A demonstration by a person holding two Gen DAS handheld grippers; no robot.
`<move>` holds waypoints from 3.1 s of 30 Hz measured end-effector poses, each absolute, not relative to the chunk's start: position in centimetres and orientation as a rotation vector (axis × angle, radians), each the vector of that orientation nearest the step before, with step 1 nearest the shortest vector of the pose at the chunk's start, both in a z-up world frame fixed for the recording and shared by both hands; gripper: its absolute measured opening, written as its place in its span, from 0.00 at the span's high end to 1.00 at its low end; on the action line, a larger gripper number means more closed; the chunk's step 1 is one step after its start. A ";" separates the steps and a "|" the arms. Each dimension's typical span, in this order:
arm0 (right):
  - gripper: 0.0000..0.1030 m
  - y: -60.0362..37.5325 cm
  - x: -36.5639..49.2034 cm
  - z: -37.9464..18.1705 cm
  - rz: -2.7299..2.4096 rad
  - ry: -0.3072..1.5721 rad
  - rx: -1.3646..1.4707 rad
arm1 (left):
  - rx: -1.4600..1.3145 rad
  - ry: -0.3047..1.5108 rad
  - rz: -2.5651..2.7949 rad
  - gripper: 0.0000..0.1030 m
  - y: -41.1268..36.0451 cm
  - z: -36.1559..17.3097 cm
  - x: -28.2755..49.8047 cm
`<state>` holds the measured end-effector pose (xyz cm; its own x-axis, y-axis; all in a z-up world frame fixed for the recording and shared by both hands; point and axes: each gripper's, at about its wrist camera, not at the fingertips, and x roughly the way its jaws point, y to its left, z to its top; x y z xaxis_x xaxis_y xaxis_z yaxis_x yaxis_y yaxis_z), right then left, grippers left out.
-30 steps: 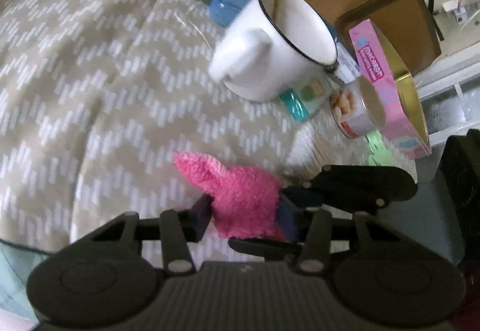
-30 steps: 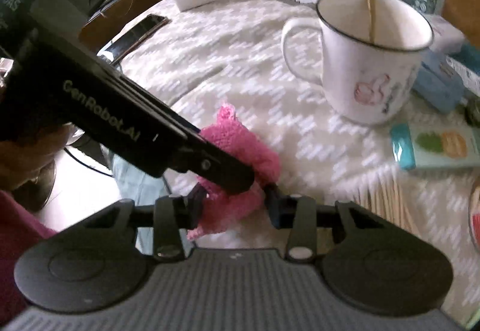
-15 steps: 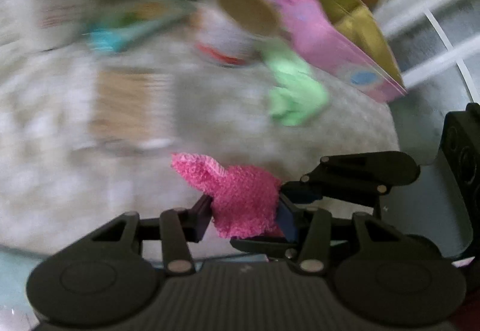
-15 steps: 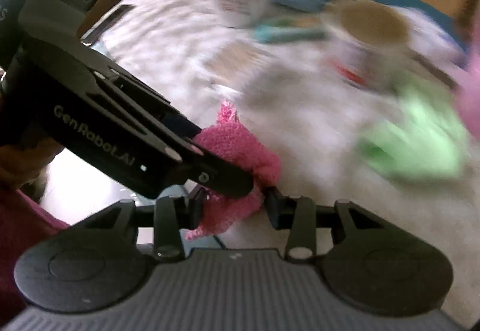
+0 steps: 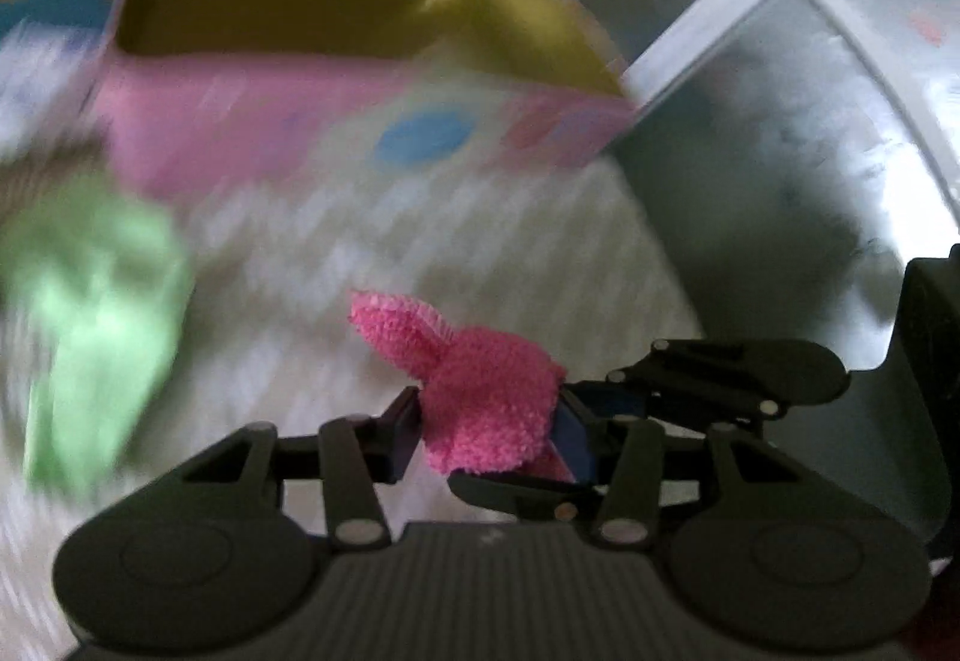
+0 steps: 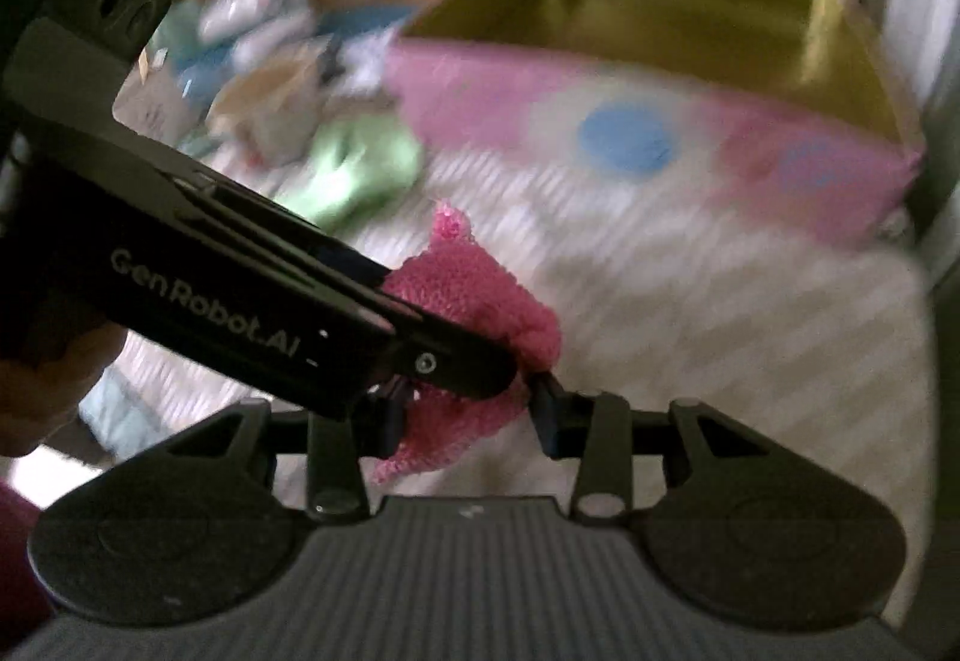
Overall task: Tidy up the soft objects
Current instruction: 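Carry the pink towel into the pink tin box and open both grippers, then move both grippers across the table toward the blue plastic soap box, then close the left gripper on the blue soap box while the right gripper grips it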
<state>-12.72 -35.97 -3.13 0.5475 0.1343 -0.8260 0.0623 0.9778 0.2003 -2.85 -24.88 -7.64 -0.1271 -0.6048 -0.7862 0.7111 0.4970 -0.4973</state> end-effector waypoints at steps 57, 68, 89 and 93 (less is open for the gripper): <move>0.49 -24.3 -8.2 -5.9 0.203 1.101 0.073 | 0.325 1.104 -0.492 0.42 -10.6 -7.6 -3.2; 0.56 -16.0 -4.0 -4.9 0.228 1.068 0.050 | 0.288 1.131 -0.589 0.43 -1.4 -6.9 0.2; 0.58 -14.1 9.0 -3.0 0.102 1.075 0.343 | 0.057 1.037 -0.449 0.45 15.0 -5.7 13.1; 0.58 -14.8 12.3 -2.6 0.073 1.080 0.412 | 0.016 1.052 -0.456 0.45 16.2 -6.2 17.1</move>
<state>12.27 -14.77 -2.56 0.4768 0.2562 -0.8409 0.1414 0.9218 0.3610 17.12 16.22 -6.18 0.4119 -0.3550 -0.8392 0.3704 0.9067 -0.2017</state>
